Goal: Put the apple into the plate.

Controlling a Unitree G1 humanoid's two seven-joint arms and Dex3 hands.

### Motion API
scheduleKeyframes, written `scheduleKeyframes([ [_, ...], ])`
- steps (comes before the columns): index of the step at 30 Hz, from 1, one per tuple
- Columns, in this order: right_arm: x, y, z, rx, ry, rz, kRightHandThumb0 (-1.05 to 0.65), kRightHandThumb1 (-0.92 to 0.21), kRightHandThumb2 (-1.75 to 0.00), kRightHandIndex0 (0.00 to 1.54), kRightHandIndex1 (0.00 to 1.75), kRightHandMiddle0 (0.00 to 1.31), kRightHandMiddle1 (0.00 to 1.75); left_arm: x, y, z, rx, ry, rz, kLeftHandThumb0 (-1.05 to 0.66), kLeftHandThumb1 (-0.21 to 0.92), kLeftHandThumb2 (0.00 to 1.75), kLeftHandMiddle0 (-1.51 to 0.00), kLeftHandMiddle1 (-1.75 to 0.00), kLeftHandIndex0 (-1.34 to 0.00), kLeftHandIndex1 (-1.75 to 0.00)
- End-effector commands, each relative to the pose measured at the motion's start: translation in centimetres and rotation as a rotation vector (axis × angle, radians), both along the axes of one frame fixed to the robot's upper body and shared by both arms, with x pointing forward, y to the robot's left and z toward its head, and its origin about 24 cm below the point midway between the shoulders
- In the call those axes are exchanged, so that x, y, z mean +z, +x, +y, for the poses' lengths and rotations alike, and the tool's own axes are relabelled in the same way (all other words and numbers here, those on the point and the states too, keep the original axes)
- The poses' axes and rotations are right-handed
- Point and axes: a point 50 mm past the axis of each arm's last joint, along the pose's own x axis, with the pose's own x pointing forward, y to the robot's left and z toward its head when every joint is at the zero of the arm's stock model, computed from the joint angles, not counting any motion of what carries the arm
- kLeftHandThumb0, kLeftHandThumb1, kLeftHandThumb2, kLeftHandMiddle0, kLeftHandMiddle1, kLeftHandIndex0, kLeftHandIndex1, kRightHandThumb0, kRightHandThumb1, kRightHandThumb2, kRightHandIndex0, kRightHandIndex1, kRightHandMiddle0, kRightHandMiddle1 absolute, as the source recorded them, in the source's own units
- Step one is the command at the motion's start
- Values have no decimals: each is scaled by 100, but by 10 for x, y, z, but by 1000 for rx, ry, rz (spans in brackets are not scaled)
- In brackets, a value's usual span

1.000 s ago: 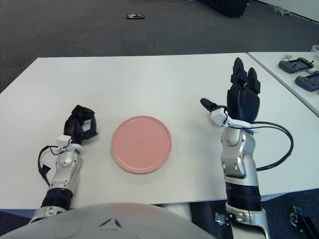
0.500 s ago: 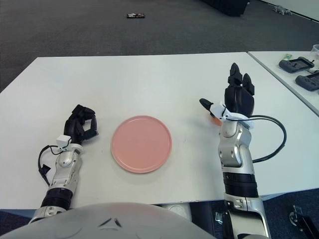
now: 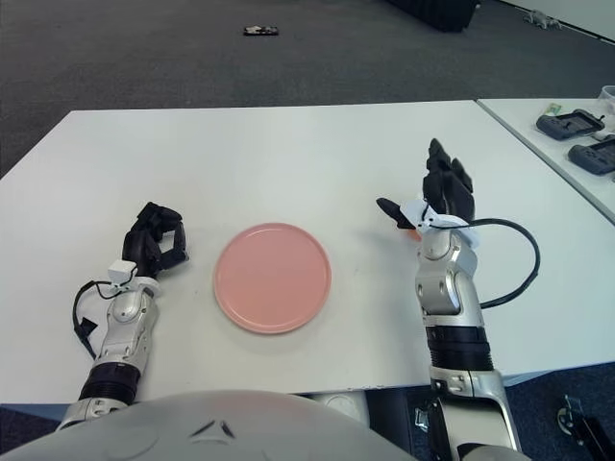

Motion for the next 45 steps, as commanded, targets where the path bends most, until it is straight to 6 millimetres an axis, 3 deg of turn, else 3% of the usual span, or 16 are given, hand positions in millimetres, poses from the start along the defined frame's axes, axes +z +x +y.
scheduleKeyframes([
  [1, -11, 12, -5, -2, 6, 25, -87, -38, -86, 0, 0, 0, 0, -8, -6, 1, 10, 0, 50, -45, 40, 122, -100, -175, -54, -175],
  [7, -37, 33, -7, 14, 2, 87, -90, -39, -89, 0, 0, 0, 0, -9, -6, 1, 0, -9, 40, -45, 40, 123, -100, -175, -55, -175],
  [19, -65, 29, -17, 53, -64, 247, -90, -43, -90, 0, 0, 0, 19, -8, -7, 1, -4, -31, 27, -45, 39, 124, -99, -175, -55, -175],
  [32, -88, 30, -26, 65, -83, 465, -98, -59, -82, 0, 0, 0, 20, -9, -7, 3, 8, -26, 42, -46, 38, 125, -97, -175, -56, -175],
  [45, -96, 26, -30, 53, -102, 615, -95, -61, -81, 0, 0, 0, 38, -8, -8, 4, 5, -31, 42, -46, 38, 125, -97, -175, -56, -175],
])
